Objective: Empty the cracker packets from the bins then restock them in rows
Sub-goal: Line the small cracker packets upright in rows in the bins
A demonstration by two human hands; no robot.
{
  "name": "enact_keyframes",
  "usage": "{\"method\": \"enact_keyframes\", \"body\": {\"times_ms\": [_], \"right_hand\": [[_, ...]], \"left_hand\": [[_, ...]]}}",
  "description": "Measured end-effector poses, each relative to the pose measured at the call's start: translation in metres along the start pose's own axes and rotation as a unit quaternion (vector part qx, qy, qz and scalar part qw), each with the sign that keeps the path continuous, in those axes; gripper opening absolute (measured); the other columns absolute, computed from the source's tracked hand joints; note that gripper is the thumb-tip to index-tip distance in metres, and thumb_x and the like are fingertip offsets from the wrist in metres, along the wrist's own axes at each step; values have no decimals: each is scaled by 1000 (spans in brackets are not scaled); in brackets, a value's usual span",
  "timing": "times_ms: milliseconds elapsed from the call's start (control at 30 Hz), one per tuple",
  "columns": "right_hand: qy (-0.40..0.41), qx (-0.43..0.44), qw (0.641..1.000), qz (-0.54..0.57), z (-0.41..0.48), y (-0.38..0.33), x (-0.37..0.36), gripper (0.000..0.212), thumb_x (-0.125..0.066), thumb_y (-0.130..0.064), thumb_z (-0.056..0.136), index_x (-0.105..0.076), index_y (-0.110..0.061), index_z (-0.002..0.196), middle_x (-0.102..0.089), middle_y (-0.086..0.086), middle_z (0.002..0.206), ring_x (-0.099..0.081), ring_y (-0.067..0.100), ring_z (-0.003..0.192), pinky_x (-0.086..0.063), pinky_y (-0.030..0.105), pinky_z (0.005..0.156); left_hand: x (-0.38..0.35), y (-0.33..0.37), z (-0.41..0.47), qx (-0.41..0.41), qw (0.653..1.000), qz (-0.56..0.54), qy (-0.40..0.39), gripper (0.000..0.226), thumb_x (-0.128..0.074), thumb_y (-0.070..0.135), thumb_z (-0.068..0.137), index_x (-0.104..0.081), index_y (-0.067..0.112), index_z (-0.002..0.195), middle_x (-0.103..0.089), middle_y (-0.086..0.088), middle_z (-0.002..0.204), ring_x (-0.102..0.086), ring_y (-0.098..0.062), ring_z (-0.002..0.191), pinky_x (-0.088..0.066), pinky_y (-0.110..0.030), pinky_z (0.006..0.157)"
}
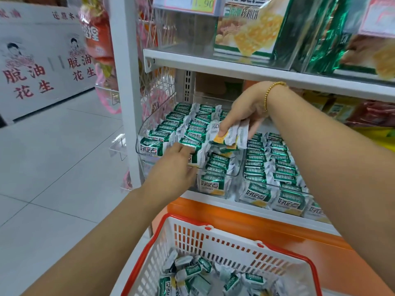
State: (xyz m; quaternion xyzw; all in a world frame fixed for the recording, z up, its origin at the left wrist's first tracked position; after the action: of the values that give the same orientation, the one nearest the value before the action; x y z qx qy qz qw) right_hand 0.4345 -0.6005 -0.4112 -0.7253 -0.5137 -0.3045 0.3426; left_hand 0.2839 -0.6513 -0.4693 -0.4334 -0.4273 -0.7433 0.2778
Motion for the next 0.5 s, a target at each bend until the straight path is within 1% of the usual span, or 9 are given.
{"method": "enact_keyframes", "body": {"times_ms": [33, 100, 200, 233, 300, 333, 367, 433, 500], "right_hand": [[-12, -9, 1000, 10, 1, 4, -3, 20, -70, -33, 85, -70, -14, 79, -70, -2, 68, -64, 11, 68, -58, 26, 73], [-33, -15, 999, -2, 3, 5, -8, 21, -71, -34, 84, -71, -13, 79, -72, -1, 76, -66, 11, 69, -58, 25, 71], [-2, 11, 999, -52, 4, -8, -2, 24, -71, -33, 84, -65, -11, 90, -62, 1, 107, -59, 12, 77, -56, 33, 86], [13, 23, 998, -56, 5, -11, 0, 26, -70, -32, 85, -64, -11, 99, -58, 2, 118, -58, 12, 83, -54, 35, 91], [34, 41, 997, -52, 7, -15, 0, 43, -72, -27, 85, -60, -5, 119, -50, 8, 139, -56, 20, 113, -53, 38, 94], [42, 50, 997, -48, 9, -15, -3, 49, -74, -24, 83, -58, -1, 123, -48, 10, 142, -51, 24, 123, -54, 38, 93], [51, 60, 996, -43, 11, -14, -7, 56, -76, -23, 81, -54, 1, 127, -48, 11, 142, -50, 26, 126, -55, 38, 91], [79, 72, 992, -65, 15, -11, -16, 69, -78, -28, 78, -49, 1, 134, -52, 11, 138, -54, 25, 119, -53, 36, 92], [130, 77, 980, -128, 17, -11, -18, 71, -79, -39, 75, -55, -2, 131, -57, 9, 132, -57, 24, 115, -50, 37, 96]], "left_hand": [[0, 1, 0, 0, 1000, 3, -2, 50, -53, 25, 94, -40, 15, 141, -42, -7, 134, -46, -23, 119, -42, -31, 91], [-1, 1, 0, 3, 1000, 8, -7, 51, -53, 27, 94, -38, 15, 142, -40, -6, 136, -44, -23, 122, -42, -33, 94], [-1, 3, -1, 3, 1000, 10, -6, 51, -53, 29, 94, -38, 14, 141, -40, -6, 136, -43, -22, 122, -42, -33, 95], [-1, 3, -2, 2, 1000, 9, -6, 52, -53, 29, 94, -38, 14, 141, -40, -6, 136, -43, -22, 122, -41, -33, 96], [0, 3, -3, -2, 1000, 7, -9, 53, -53, 30, 94, -38, 14, 142, -40, -6, 136, -44, -22, 122, -40, -32, 96], [0, 2, -4, -2, 1000, 5, -11, 53, -53, 30, 94, -38, 14, 142, -40, -6, 136, -44, -22, 122, -40, -31, 96], [0, 2, -4, -4, 1000, 5, -13, 53, -54, 30, 94, -37, 14, 142, -40, -7, 136, -44, -22, 122, -40, -31, 96], [0, 2, -5, -5, 1000, 7, -15, 54, -54, 30, 94, -37, 14, 142, -40, -6, 136, -45, -21, 122, -40, -30, 96], [0, 2, -5, -5, 1000, 11, -15, 54, -54, 30, 94, -37, 14, 142, -40, -7, 137, -44, -21, 122, -40, -30, 97]]}}
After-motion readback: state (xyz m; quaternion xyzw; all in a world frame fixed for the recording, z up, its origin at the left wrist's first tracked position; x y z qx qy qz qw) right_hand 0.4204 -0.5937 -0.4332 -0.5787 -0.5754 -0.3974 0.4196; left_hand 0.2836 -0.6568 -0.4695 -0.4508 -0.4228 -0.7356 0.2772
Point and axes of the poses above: each hand's wrist, its own z-axis towards the middle knuckle, its own x-axis out of the back of the hand, y = z × x, the point moved 9 cm from there along z, towards the middle knuckle
